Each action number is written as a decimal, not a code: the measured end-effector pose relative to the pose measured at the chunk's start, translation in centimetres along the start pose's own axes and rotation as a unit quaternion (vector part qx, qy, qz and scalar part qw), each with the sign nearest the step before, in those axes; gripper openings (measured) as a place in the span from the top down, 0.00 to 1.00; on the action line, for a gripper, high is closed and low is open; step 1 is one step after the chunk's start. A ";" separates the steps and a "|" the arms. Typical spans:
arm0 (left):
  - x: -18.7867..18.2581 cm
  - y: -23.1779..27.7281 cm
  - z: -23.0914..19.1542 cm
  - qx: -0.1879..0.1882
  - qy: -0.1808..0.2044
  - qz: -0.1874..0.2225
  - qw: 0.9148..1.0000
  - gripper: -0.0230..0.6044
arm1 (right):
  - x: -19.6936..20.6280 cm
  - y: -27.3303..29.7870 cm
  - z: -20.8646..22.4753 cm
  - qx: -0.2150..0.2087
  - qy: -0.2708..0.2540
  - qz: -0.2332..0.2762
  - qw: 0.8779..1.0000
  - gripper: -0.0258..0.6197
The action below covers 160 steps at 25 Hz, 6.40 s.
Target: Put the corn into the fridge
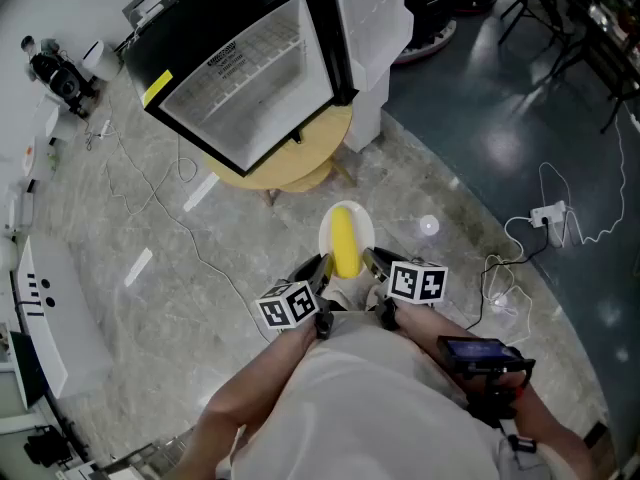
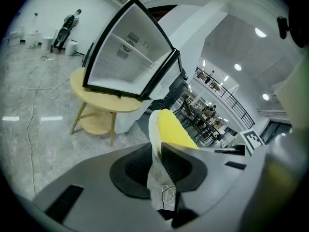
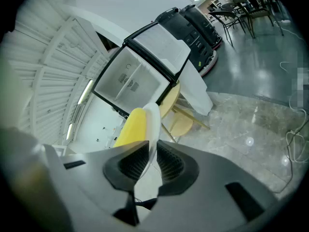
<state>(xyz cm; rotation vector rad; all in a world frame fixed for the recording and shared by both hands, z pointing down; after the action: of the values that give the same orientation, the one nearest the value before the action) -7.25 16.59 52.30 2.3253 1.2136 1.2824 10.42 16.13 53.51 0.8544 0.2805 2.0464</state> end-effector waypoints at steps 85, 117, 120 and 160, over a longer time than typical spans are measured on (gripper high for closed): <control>1.7 -9.5 -3.6 -0.051 -0.057 0.076 0.994 0.86 | 4.6 2.2 -7.6 -0.049 -0.100 -0.066 0.992 0.88; 1.3 -3.1 -1.1 -0.069 -0.061 0.061 0.994 0.86 | 0.0 2.4 -2.2 -0.053 -0.084 -0.080 0.992 0.88; 1.0 -2.6 -0.6 -0.070 -0.058 0.059 0.994 0.86 | -0.5 2.0 -1.8 -0.054 -0.081 -0.078 0.992 0.88; -4.7 5.2 0.4 -0.021 -0.039 0.021 0.999 0.86 | -7.5 3.5 1.5 -0.013 -0.051 -0.033 0.998 0.88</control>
<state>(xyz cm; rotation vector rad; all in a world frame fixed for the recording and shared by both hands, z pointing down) -5.36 9.90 52.02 2.3587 1.1093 1.2065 12.05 7.88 52.79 0.9188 0.2214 1.9337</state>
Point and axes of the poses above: the fingertips, and each gripper's own axes: y forward along the fingers, z to its right, x out of its underside, the point moved 6 cm from there along -y, backward along the fingers, and after that the axes turned 1 degree about -x, right-handed, at the moved point
